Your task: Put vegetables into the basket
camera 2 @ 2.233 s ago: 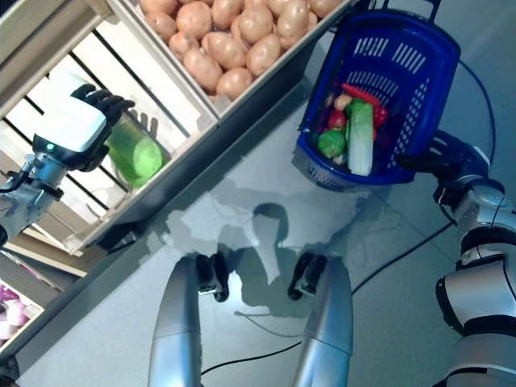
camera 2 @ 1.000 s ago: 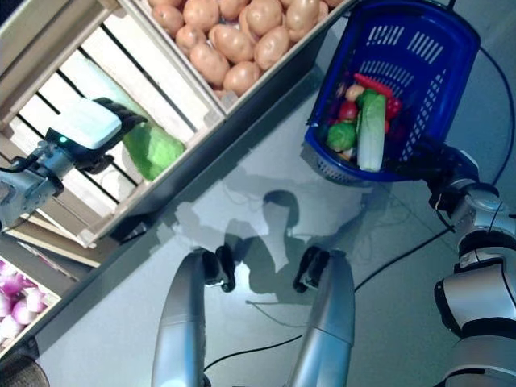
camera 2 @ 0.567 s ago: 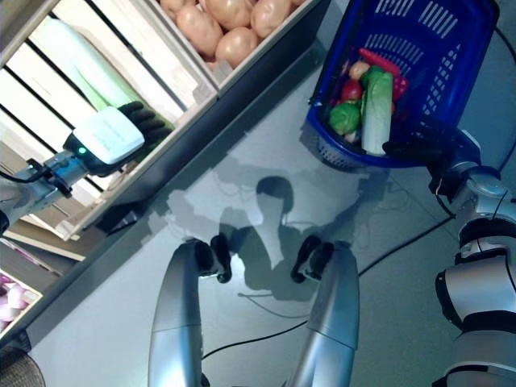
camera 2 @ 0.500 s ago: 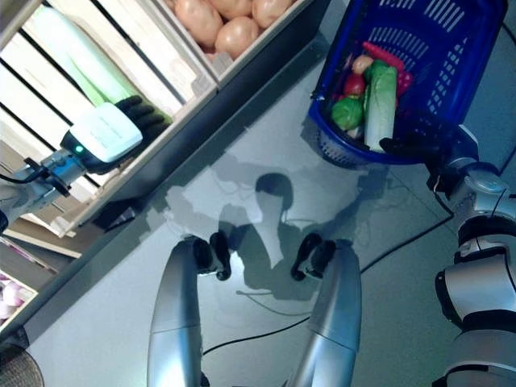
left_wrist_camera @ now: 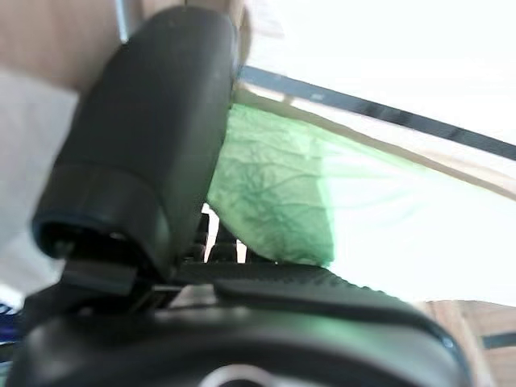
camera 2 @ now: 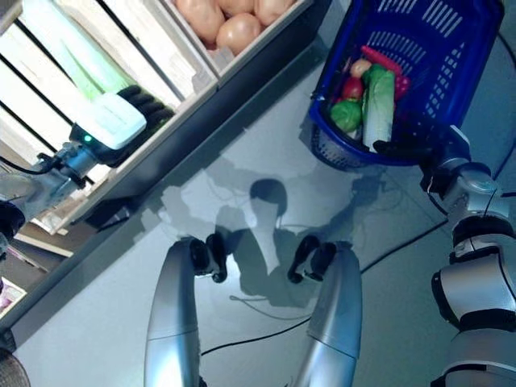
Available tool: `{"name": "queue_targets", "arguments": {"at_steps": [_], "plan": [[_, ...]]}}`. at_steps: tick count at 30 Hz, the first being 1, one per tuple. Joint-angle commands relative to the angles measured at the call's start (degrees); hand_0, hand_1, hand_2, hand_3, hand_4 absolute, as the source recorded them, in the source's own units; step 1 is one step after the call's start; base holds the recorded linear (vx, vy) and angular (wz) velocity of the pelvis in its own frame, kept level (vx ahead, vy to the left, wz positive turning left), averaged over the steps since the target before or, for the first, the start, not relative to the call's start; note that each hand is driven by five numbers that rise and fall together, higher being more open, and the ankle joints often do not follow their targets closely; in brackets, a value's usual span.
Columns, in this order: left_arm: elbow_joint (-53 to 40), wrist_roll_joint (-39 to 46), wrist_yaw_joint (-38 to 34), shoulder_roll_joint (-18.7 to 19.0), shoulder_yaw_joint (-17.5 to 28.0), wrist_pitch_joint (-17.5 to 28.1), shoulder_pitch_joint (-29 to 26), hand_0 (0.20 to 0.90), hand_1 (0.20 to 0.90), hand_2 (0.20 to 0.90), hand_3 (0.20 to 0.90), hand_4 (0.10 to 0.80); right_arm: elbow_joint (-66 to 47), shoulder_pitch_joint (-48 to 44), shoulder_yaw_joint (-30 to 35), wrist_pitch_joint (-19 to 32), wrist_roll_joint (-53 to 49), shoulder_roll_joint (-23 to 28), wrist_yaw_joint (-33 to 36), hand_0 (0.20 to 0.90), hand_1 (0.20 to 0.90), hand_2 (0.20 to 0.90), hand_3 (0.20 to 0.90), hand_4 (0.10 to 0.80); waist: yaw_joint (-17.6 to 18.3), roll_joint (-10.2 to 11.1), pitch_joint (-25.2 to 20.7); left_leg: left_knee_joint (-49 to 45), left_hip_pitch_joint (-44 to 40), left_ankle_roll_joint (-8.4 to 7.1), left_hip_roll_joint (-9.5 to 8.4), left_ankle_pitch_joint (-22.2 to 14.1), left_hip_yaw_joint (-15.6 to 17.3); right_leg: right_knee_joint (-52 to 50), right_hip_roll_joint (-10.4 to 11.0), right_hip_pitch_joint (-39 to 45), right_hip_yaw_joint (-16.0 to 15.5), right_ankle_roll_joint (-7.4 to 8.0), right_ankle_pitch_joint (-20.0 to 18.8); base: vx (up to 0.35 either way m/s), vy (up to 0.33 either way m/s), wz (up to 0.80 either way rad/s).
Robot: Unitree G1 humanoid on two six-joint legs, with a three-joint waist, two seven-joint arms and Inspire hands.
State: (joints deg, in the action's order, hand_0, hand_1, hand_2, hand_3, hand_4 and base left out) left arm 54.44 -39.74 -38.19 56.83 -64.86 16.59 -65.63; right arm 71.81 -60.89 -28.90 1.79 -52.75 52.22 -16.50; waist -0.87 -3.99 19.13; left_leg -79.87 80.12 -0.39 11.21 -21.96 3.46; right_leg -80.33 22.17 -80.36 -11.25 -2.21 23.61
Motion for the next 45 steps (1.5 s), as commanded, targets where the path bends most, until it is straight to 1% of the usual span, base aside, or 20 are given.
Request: {"name": "queue_targets", "arguments": {"at_steps": [1,7,11,12,16,17,19,21,22,23,24,26,31,35,37,38,40,41,43,45], "plan": [[12.6,1.7,2.8,3.6,4.1,-9.3,-4.0,0.3,0.3,0.3,0.3,0.4,0.5,-4.2,1.4,6.2,-4.9,2.9,-2.5,0.9,0.9,0.9,0.9,0.8,0.8,1.3,2.9,2.6,-1.1,-1.14,0.84,-4.5,-0.8,1.2,1.5,2.6,5.0,-0.27,2.5,-0.017,-0.004,-0.04],[11.9,-0.1,2.6,4.6,3.5,-7.0,-5.1,0.3,0.3,0.3,0.3,0.4,0.5,-4.1,1.6,6.4,-5.3,2.9,-4.1,0.9,0.9,0.9,0.9,0.8,0.8,0.9,1.7,4.5,-3.9,-1.31,1.36,-4.4,0.3,3.2,1.6,5.3,4.6,-0.17,2.1,-0.002,0.0,-0.02],[11.6,-0.3,0.9,4.8,3.6,-5.4,-4.6,0.3,0.3,0.3,0.3,0.4,0.2,-3.4,1.8,6.3,-5.0,2.7,-4.9,0.9,0.9,0.9,0.9,0.8,0.7,0.8,1.2,8.4,-9.1,-1.89,1.72,-3.6,1.5,7.1,1.0,10.2,3.9,0.41,1.0,0.005,0.001,-0.02],[11.4,-0.6,-0.5,5.0,3.6,-4.4,-4.4,0.3,0.3,0.3,0.3,0.4,0.0,-3.1,2.0,5.9,-4.9,2.6,-4.6,0.9,0.9,0.9,0.9,0.8,0.8,0.7,0.9,8.1,-9.6,-1.71,1.76,-3.9,1.7,6.8,1.3,10.8,3.9,0.28,1.3,0.031,-0.009,-0.01],[10.5,0.5,-7.9,5.3,5.3,-1.6,-2.5,0.3,0.3,0.3,0.3,0.4,-0.5,-0.6,3.1,5.9,-4.6,2.4,-5.1,0.9,0.9,0.9,0.9,0.8,0.8,0.5,0.3,13.4,-16.6,-2.34,1.71,-2.7,3.1,11.9,0.4,17.6,3.0,1.07,-0.2,0.038,-0.002,-0.03],[10.4,1.2,-9.3,5.2,5.8,-0.8,-2.1,0.3,0.3,0.3,0.3,0.4,-0.6,0.1,3.5,5.9,-4.4,2.2,-5.2,0.9,0.9,0.9,0.9,0.8,0.8,0.5,0.3,14.9,-18.5,-2.45,1.51,-2.4,3.4,13.2,0.1,19.5,2.8,1.19,-0.4,0.05,0.0,0.02],[9.9,2.9,-13.8,4.8,7.4,2.5,-1.3,0.3,0.3,0.3,0.3,0.4,-0.6,1.9,4.7,6.3,-3.4,2.0,-6.3,0.9,0.9,0.9,0.9,0.8,0.8,0.4,0.2,18.3,-22.5,-2.6,1.03,-1.5,4.0,16.0,-0.3,23.3,2.4,1.47,-1.0,0.032,-0.006,0.03],[9.5,3.4,-15.8,4.5,8.3,3.9,-1.1,0.3,0.3,0.3,0.3,0.4,-0.8,3.0,5.3,6.6,-3.1,1.6,-6.8,0.9,0.9,0.9,0.9,0.8,1.0,0.4,-0.1,18.7,-23.4,-2.37,0.69,-1.3,4.1,16.2,-0.2,24.3,2.3,1.39,-0.9,0.015,-0.017,0.01],[8.6,3.1,-18.4,4.2,9.8,5.9,-0.7,0.3,0.3,0.3,0.3,0.4,-1.1,4.7,6.3,7.0,-2.3,1.0,-7.7,0.9,0.9,0.9,0.9,0.8,0.9,0.4,-0.4,22.5,-27.4,-2.7,0.32,-0.2,4.7,19.8,-0.8,28.3,1.7,1.83,-1.9,0.037,-0.039,0.0],[8.2,3.0,-19.1,4.1,10.6,6.7,-0.3,0.3,0.3,0.3,0.3,0.4,-1.3,5.2,6.7,7.0,-2.1,0.8,-8.0,0.9,0.9,0.9,0.9,0.8,0.9,0.5,-0.6,23.7,-28.6,-2.72,0.12,0.1,4.8,20.8,-0.8,29.5,1.5,1.94,-2.1,0.069,-0.056,0.01],[7.4,2.7,-20.7,3.8,12.0,8.1,0.3,0.3,0.3,0.3,0.3,0.4,-1.9,6.6,7.6,7.1,-1.5,0.4,-8.4,0.9,0.9,0.9,0.9,0.8,1.0,0.7,-1.3,25.1,-30.3,-2.46,-0.51,0.5,5.0,21.9,-0.6,31.2,1.1,1.99,-2.2,0.077,-0.054,0.02],[5.4,3.0,-22.7,3.8,14.3,10.5,1.3,0.3,0.3,0.3,0.3,0.4,-3.2,8.5,8.8,6.9,-0.9,-0.3,-8.9,0.9,0.9,0.9,0.9,0.8,0.5,1.1,-1.9,30.9,-36.4,-2.65,-1.21,1.8,5.5,27.3,-1.2,37.2,-0.2,2.63,-3.5,0.097,-0.075,0.05],[-0.7,6.6,-23.3,2.9,22.2,14.6,5.4,0.3,0.3,0.3,0.3,0.4,-8.6,14.0,11.5,6.9,2.3,-3.9,-7.4,0.9,0.9,0.9,0.9,0.8,-0.1,2.3,-4.5,41.3,-47.4,-2.07,-2.65,4.7,6.3,37.1,-2.1,48.0,-3.3,3.69,-5.7,0.079,-0.085,0.03],[-8.6,11.3,-20.7,0.5,32.0,18.1,12.1,0.3,0.3,0.3,0.3,0.4,-15.6,20.7,13.5,8.3,5.0,-9.2,-6.7,0.9,0.9,0.9,0.9,0.8,-0.4,3.4,-6.6,52.3,-58.4,-1.34,-4.05,9.0,6.1,48.5,-4.4,58.7,-5.6,4.79,-9.5,0.107,-0.102,-0.05],[-14.1,17.9,-15.8,-2.0,39.5,20.3,17.9,0.3,0.3,0.3,0.3,0.4,-20.7,24.7,14.5,8.2,7.7,-12.9,-6.1,0.9,0.9,0.9,0.9,0.8,-0.6,3.8,-8.9,59.4,-64.9,-1.17,-4.97,11.5,6.8,55.9,-6.4,65.0,-6.9,5.92,-12.0,0.165,-0.076,-0.01],[-14.7,18.2,-15.0,-2.4,40.2,20.0,18.5,0.3,0.3,0.3,0.3,0.4,-21.3,25.1,14.5,8.0,8.0,-13.3,-5.8,0.9,0.9,0.9,0.9,0.8,-0.5,3.8,-9.3,60.1,-65.4,-1.12,-5.09,11.7,6.8,56.7,-6.6,65.5,-7.0,6.0,-12.1,0.172,-0.067,-0.03],[-18.4,28.6,-6.4,-7.4,46.9,22.2,24.9,0.3,0.3,0.3,0.3,0.4,-25.4,29.3,14.5,7.5,11.3,-17.0,-5.6,0.9,0.9,0.9,0.9,0.8,-0.6,4.0,-12.1,68.2,-72.1,-1.22,-5.76,14.4,7.3,65.5,-8.9,72.3,-8.1,6.97,-15.1,0.223,-0.076,-0.08],[-19.9,31.1,-3.2,-9.8,49.6,22.3,27.7,0.3,0.3,0.3,0.3,0.4,-27.4,31.3,14.2,7.5,12.9,-18.4,-5.2,0.9,0.9,0.9,0.9,0.8,-0.6,4.0,-13.4,71.9,-74.7,-1.24,-6.11,15.7,7.2,69.4,-9.9,75.1,-8.3,7.32,-16.4,0.223,-0.073,-0.1],[-23.9,38.9,3.3,-14.0,53.2,22.2,32.4,0.3,0.3,0.3,0.3,0.4,-32.2,34.9,13.4,6.2,14.0,-20.7,-5.2,0.9,0.9,0.9,0.9,0.8,-0.6,4.4,-15.5,77.9,-78.6,-1.29,-6.43,18.1,6.9,74.9,-11.5,78.9,-8.2,7.66,-18.7,0.148,-0.082,-0.07],[-26.9,43.7,8.0,-17.6,54.8,21.8,35.3,0.3,0.3,0.3,0.3,0.4,-35.6,37.3,13.0,5.4,15.2,-22.1,-5.2,0.9,0.9,0.9,0.9,0.8,-0.6,4.6,-16.9,83.3,-81.2,-1.5,-6.45,20.3,6.8,79.7,-12.7,81.7,-8.5,7.85,-20.9,0.066,-0.095,-0.11]]}}
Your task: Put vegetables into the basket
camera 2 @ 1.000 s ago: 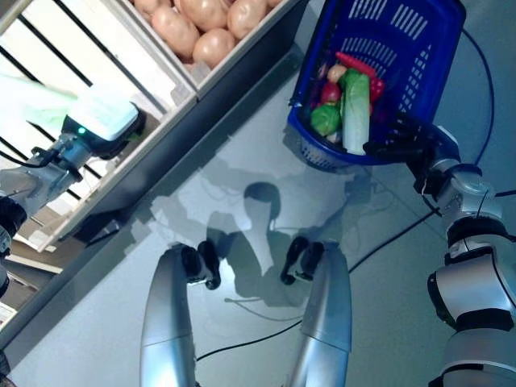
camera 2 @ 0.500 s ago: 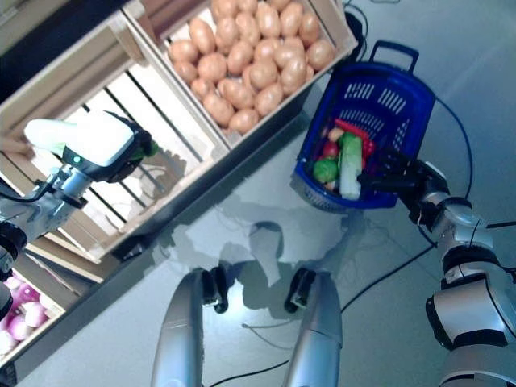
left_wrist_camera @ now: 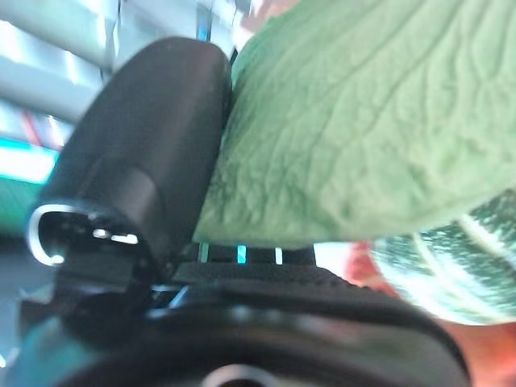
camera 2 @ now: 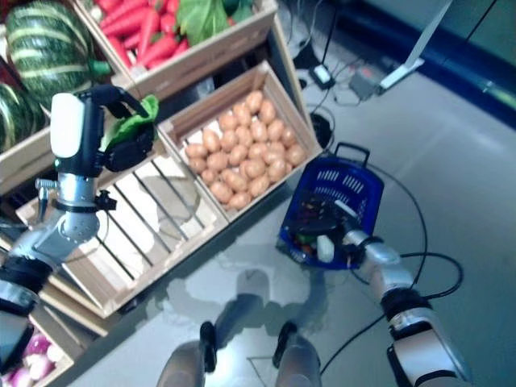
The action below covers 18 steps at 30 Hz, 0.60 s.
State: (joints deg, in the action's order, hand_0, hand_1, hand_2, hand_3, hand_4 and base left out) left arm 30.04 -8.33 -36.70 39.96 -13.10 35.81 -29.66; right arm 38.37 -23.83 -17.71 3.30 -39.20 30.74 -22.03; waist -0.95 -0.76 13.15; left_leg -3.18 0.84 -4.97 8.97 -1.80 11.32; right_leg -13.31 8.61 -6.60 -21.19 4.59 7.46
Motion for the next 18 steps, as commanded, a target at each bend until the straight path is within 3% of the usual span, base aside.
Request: {"name": "queue_targets", "arguments": {"at_steps": [1,4,9,11,14,18], "plan": [[-4.2,15.0,9.0,-2.5,3.7,2.0,0.5,0.3,0.3,0.3,0.3,0.4,-3.9,1.2,1.5,3.9,2.4,-1.1,0.5,0.9,0.9,0.9,0.9,0.8,-0.5,1.5,-11.6,8.2,-2.7,2.9,-4.23,0.9,-1.5,15.1,0.3,9.2,1.3,1.17,-5.8,0.018,-0.098,-0.11],[-9.0,21.5,13.8,-6.4,4.9,0.8,3.7,0.3,0.3,0.3,0.3,0.4,-10.0,2.7,0.9,2.9,3.2,-1.9,2.3,0.9,0.9,0.9,0.9,0.8,-0.5,2.1,-12.8,8.2,-2.5,2.37,-4.1,0.6,-2.2,18.3,-0.7,10.9,1.0,1.12,-7.1,-0.016,-0.087,-0.02],[-16.8,36.1,25.3,-9.5,7.0,-4.4,7.2,0.3,0.3,0.3,0.3,0.4,-19.7,3.4,0.2,2.5,6.7,-1.9,1.5,0.9,0.9,0.9,0.9,0.8,-0.7,2.4,-13.7,8.2,-2.5,2.02,-3.95,0.2,-2.4,18.3,-1.7,10.9,0.7,0.65,-6.4,-0.058,-0.065,-0.04],[-18.0,41.1,29.7,-10.5,7.3,-6.2,8.1,0.3,0.3,0.3,0.3,0.4,-22.0,2.8,-0.5,-0.1,6.6,-1.4,-0.1,0.9,0.9,0.9,0.9,0.8,-0.9,2.4,-13.9,8.2,-3.5,1.7,-3.8,-0.5,-2.4,18.3,-2.0,11.7,1.3,0.83,-5.8,-0.015,-0.035,-0.34],[-18.7,42.4,31.7,-11.3,6.8,-7.6,8.5,0.3,0.3,0.3,0.3,0.4,-22.7,1.8,-1.5,-1.7,5.6,-0.9,-1.2,0.9,0.9,0.9,0.9,0.8,-0.9,2.5,-13.9,8.2,-4.3,1.72,-3.61,-0.7,-2.0,18.3,-2.1,12.4,1.1,0.61,-5.6,0.011,-0.032,-0.17],[-18.0,43.2,33.2,-12.1,4.8,-10.2,7.1,0.3,0.3,0.3,0.3,0.4,-22.0,-1.4,-3.3,-3.9,7.1,-1.4,2.3,0.9,0.9,0.9,0.9,0.8,-1.0,2.4,-14.0,8.2,-5.7,1.72,-3.49,-1.1,-1.9,18.3,-2.3,13.7,1.2,0.27,-5.1,0.004,-0.025,0.03]]}}
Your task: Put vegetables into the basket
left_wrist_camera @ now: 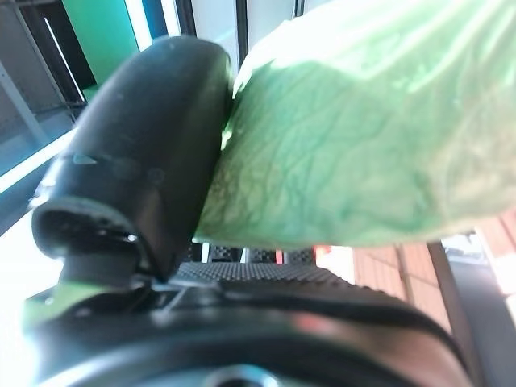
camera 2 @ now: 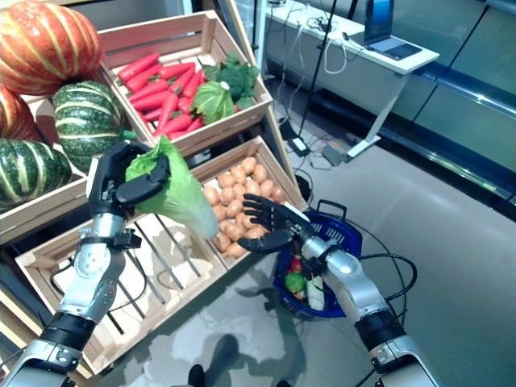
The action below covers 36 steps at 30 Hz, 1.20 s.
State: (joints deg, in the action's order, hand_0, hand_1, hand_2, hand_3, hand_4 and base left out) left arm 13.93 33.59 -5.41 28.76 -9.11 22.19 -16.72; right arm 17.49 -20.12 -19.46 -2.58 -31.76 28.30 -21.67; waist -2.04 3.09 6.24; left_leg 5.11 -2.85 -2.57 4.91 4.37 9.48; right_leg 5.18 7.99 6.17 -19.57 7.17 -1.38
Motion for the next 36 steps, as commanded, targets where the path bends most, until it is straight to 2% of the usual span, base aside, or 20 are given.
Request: {"name": "queue_targets", "arguments": {"at_steps": [1,8,24,28,36], "plan": [[-1.9,1.7,2.1,-1.0,0.5,2.9,-6.3,0.3,0.3,0.3,0.3,0.4,-0.9,-5.7,-1.8,1.6,-0.2,0.9,2.4,0.9,0.9,0.9,0.9,0.8,0.2,-1.4,-7.0,-0.1,-1.7,-0.39,0.45,-7.0,0.1,-0.2,-1.7,0.7,-0.9,-2.66,3.6,0.0,0.0,0.0],[-1.8,1.3,4.2,-1.9,-2.0,0.4,-8.0,0.3,0.3,0.3,0.3,0.4,-0.4,-9.6,-4.4,-2.7,-2.7,-0.6,1.5,0.9,0.9,0.9,0.9,0.8,-0.2,-1.4,-6.5,-0.1,-2.9,-0.62,0.71,-7.2,-0.1,-0.2,-1.8,2.0,-1.2,-2.81,4.0,0.012,-0.013,0.05],[-2.4,3.8,8.1,-3.9,-5.0,-3.7,-8.3,0.3,0.3,0.3,0.3,0.4,1.9,-14.8,-6.9,-7.7,-9.6,-5.2,2.0,0.9,0.9,0.9,0.9,0.8,-1.5,-1.3,-6.5,-0.1,-4.5,-0.64,0.72,-7.9,-1.4,-0.2,-1.6,3.7,-1.8,-2.98,4.7,0.014,-0.006,0.05],[-2.0,4.2,9.4,-4.9,-6.2,-4.1,-8.2,0.3,0.3,0.3,0.3,0.4,3.4,-16.9,-7.6,-11.0,-16.9,-7.6,-0.4,0.9,0.9,0.9,0.9,0.8,-2.3,-1.3,-6.5,-0.1,-4.7,-0.67,0.69,-8.0,-2.0,-0.2,-1.5,4.1,-2.2,-3.13,4.8,0.041,0.006,0.05],[-2.0,6.4,12.1,-5.6,-7.5,-4.7,-7.5,0.3,0.3,0.3,0.3,0.4,8.3,-18.7,-8.6,-18.2,-24.1,-9.5,-7.0,0.9,0.9,0.9,0.9,0.8,-3.6,-1.0,-6.8,-0.1,-4.9,-0.73,0.76,-8.1,-2.6,-0.2,-1.3,4.6,-3.1,-3.25,5.0,0.033,0.006,0.03]]}}
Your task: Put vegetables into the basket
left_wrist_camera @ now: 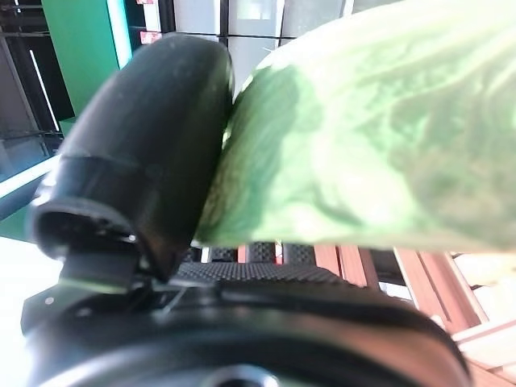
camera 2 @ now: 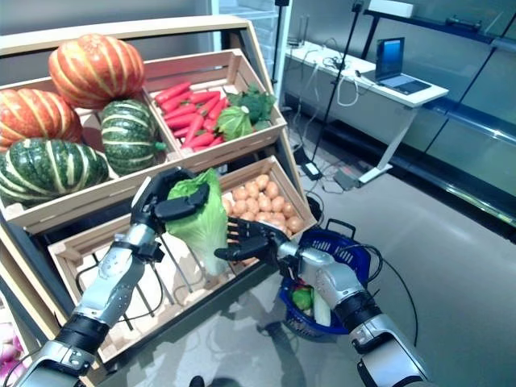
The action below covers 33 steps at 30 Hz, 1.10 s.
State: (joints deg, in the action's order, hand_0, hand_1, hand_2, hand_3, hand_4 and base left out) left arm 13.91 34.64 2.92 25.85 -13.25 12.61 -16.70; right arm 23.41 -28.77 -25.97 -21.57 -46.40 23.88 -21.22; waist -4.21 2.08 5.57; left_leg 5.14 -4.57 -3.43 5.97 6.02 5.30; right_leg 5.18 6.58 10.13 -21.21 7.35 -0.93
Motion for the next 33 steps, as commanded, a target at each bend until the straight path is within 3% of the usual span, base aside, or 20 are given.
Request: {"name": "queue_targets", "arguments": {"at_steps": [1,7,11,19,25,31,32,33], "plan": [[-1.9,5.6,4.0,-2.7,-3.6,4.8,-7.6,0.3,0.3,0.3,0.3,0.4,3.2,-10.3,-2.1,0.1,-10.0,-5.2,-8.5,0.9,0.9,0.9,0.9,0.8,-1.6,0.0,-6.1,-0.1,-3.2,0.14,-0.3,-9.7,1.5,-0.2,0.1,0.7,-1.6,-3.45,4.6,0.015,0.006,0.16],[-1.2,9.4,6.9,-3.6,-6.0,3.9,-8.0,0.3,0.3,0.3,0.3,0.4,10.4,-13.9,-3.3,-3.3,-9.9,-6.2,-13.6,0.9,0.9,0.9,0.9,0.8,-2.8,0.3,-6.5,-0.1,-2.9,0.21,-0.4,-9.7,0.6,-0.2,0.2,0.8,-2.1,-3.66,4.7,0.01,0.008,0.05],[-1.3,10.9,7.6,-4.4,-7.3,3.6,-8.7,0.3,0.3,0.3,0.3,0.4,16.2,-16.6,-4.9,-1.9,-1.2,-5.9,-14.7,0.9,0.9,0.9,0.9,0.8,-3.1,0.4,-6.7,-0.1,-2.9,0.3,-0.46,-9.6,0.3,-0.2,0.2,0.7,-2.1,-3.71,4.7,0.013,0.013,0.08],[-2.5,10.9,3.6,-7.7,-10.7,3.2,-12.0,0.3,0.3,0.3,0.3,0.4,23.1,-23.1,-9.3,7.5,15.2,-6.3,-3.0,0.9,0.9,0.9,0.9,0.8,-3.0,0.6,-6.4,-0.1,-2.6,0.5,-0.65,-9.4,-0.1,-0.2,0.2,0.4,-1.2,-3.91,4.3,0.001,0.001,0.01],[-3.3,10.2,1.0,-9.3,-11.6,3.0,-13.1,0.3,0.3,0.3,0.3,0.4,20.5,-24.2,-10.0,8.8,23.7,-9.4,9.5,0.9,0.9,0.9,0.9,0.8,-2.6,0.2,-5.9,-0.1,-2.2,0.69,-0.86,-9.3,-0.4,-0.2,0.1,-0.1,-0.1,-3.93,4.0,0.0,0.0,0.0],[-5.0,10.0,0.2,-10.1,-10.9,1.6,-13.6,0.3,0.3,0.3,0.3,0.4,17.4,-21.6,-9.6,9.2,19.4,-12.8,11.6,0.9,0.9,0.9,0.9,0.8,-2.8,-0.3,-5.4,-0.1,-2.0,0.72,-0.87,-9.3,-0.8,-0.2,0.4,-0.2,-0.3,-3.96,4.0,0.0,0.0,0.0],[-5.1,10.1,0.3,-10.1,-10.8,1.5,-13.6,0.3,0.3,0.3,0.3,0.4,17.5,-21.3,-9.1,9.9,17.0,-13.2,11.4,0.465,0.465,0.465,0.465,0.51,-2.8,-0.3,-5.3,-0.1,-2.1,0.73,-0.87,-9.3,-0.9,-0.2,0.4,-0.1,-0.4,-3.98,4.1,0.008,0.006,0.03],[-5.0,10.2,0.5,-10.1,-10.6,1.4,-13.7,0.3,0.3,0.3,0.3,0.4,17.9,-20.9,-8.4,11.1,13.6,-13.8,10.7,0.3,0.3,0.3,0.3,0.4,-3.0,-0.4,-5.3,-0.1,-2.1,0.71,-0.88,-9.3,-1.0,-0.2,0.4,0.0,-0.6,-4.02,4.2,0.009,0.007,0.03]]}}
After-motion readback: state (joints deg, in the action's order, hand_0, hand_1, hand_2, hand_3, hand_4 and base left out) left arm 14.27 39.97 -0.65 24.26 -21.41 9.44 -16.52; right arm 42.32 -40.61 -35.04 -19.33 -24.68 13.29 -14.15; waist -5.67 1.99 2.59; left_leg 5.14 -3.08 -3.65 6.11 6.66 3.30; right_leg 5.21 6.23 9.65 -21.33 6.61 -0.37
